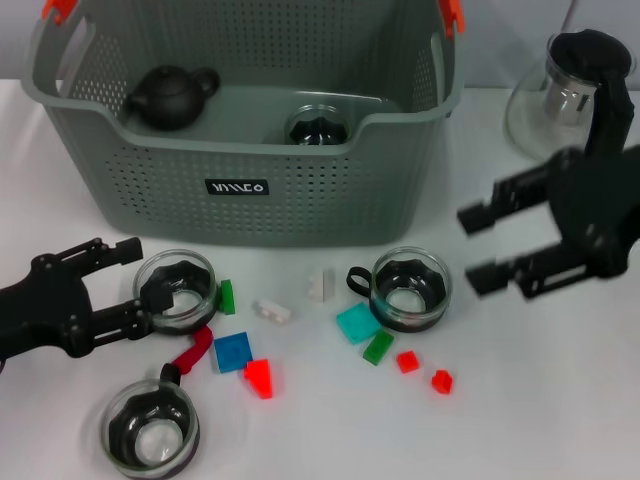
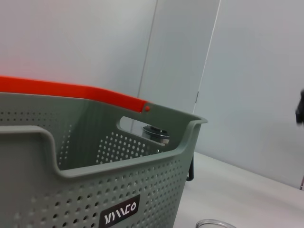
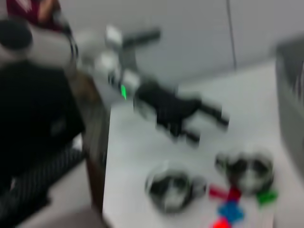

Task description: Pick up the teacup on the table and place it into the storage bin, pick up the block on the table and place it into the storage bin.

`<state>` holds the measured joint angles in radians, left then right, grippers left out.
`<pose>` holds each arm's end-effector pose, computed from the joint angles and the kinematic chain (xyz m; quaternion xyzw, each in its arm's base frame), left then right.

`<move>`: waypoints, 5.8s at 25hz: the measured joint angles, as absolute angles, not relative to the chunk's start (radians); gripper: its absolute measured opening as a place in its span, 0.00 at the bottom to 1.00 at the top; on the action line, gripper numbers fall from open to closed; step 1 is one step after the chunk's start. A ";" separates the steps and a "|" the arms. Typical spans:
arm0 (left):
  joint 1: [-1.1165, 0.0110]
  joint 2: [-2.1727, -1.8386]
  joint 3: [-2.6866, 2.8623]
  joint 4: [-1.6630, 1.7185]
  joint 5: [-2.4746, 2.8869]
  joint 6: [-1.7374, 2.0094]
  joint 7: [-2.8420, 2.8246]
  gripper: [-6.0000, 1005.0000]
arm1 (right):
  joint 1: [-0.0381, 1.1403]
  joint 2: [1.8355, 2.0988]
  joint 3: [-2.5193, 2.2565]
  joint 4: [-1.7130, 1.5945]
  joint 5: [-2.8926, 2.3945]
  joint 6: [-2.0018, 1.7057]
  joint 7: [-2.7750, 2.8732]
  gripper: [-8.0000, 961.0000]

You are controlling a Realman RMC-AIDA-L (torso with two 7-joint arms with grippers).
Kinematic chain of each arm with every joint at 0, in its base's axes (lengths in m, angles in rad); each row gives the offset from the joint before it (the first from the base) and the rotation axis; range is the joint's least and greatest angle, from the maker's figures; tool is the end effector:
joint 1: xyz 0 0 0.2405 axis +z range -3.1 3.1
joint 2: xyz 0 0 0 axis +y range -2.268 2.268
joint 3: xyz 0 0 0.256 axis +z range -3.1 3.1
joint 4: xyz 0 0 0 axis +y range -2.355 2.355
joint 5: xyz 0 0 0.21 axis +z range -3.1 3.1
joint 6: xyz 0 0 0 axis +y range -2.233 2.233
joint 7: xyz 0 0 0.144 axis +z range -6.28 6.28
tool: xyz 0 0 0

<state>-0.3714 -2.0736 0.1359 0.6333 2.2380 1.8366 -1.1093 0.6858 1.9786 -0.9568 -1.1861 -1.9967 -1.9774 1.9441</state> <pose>-0.3309 0.2497 0.0411 -0.8966 -0.2271 -0.3096 0.2205 0.1431 0.3350 0.0699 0.9872 -0.1187 -0.0938 0.0499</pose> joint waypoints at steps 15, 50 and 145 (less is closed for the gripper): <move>-0.376 -2.077 0.137 0.631 2.234 1.825 -1.111 0.77 | 0.956 2.104 -1.423 -1.141 -2.486 -1.772 2.184 0.71; -0.378 -2.082 0.137 0.621 2.230 1.808 -1.111 0.77 | 0.976 2.107 -1.790 -0.939 -2.534 -1.372 2.280 0.59; -0.402 -2.094 0.135 0.617 2.215 1.800 -1.120 0.77 | 1.377 2.111 -1.363 -0.345 -2.497 -0.697 2.371 0.06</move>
<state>-0.4019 -2.0939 0.1350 0.6166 2.2150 1.8002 -1.1198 1.3765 2.1106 -1.3625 -0.3449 -2.4969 -0.6967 2.3708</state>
